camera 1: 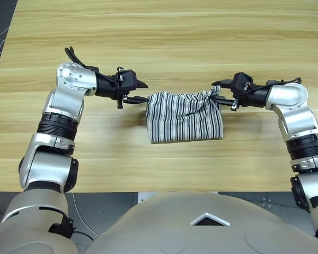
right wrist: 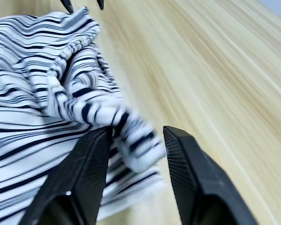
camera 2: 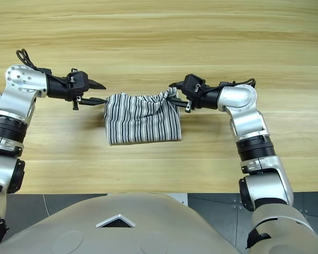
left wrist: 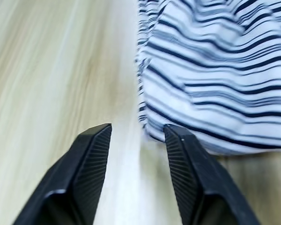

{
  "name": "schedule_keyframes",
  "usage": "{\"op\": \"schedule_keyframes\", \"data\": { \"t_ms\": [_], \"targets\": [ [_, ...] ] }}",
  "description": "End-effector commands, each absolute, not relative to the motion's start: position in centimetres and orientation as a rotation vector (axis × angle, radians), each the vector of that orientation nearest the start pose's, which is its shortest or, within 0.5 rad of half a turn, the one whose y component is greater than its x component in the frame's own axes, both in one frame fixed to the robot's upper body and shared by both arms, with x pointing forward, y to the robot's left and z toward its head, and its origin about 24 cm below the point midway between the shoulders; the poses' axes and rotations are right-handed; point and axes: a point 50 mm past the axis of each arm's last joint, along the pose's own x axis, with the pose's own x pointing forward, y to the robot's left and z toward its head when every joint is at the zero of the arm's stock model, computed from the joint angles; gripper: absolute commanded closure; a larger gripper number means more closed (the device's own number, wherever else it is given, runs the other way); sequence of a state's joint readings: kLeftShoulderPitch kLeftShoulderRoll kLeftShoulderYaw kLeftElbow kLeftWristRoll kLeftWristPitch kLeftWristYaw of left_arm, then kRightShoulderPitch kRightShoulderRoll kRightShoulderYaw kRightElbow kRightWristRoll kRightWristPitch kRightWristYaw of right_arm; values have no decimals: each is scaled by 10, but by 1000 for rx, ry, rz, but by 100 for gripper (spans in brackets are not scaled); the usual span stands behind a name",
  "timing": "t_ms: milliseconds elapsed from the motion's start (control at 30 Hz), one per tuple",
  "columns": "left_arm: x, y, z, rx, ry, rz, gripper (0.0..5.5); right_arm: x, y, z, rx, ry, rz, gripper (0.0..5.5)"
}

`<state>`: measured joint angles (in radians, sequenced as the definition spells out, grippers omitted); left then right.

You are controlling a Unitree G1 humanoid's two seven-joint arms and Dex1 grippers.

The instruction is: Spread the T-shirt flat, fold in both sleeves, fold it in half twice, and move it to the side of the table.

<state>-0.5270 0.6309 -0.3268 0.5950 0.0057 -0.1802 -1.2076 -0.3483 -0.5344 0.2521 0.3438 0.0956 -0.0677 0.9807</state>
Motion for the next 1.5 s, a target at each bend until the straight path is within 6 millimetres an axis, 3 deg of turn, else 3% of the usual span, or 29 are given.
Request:
{"op": "schedule_keyframes", "data": {
  "t_ms": [33,233,367,533,667,867,1033,1167,1333,1433,1500],
  "targets": [
    [315,208,64,731,384,-1230,285,304,-182,56,-457,239,1011,279],
    [320,211,69,762,335,-1207,285,308,-191,54,-470,256,947,179],
    [317,191,104,652,123,-1266,285,303,-186,73,-442,144,960,101],
    [300,168,121,644,14,-1344,285,292,-176,93,-390,3,988,3],
    [288,157,116,643,24,-1392,285,280,-167,91,-349,0,1064,3],
    [285,155,97,649,72,-1386,285,255,-139,72,-340,50,1244,3],
    [292,158,74,577,116,-1324,285,263,-108,55,-348,83,1289,3],
    [300,180,47,571,221,-1216,285,281,-86,30,-299,227,1319,3],
    [301,186,55,566,128,-1176,285,294,-82,-1,-66,616,1392,3],
    [298,181,69,558,32,-1169,285,295,-110,-21,-130,873,1316,3],
    [294,182,79,561,-27,-1141,285,301,-149,-28,-324,973,1149,3]
  ]
}}
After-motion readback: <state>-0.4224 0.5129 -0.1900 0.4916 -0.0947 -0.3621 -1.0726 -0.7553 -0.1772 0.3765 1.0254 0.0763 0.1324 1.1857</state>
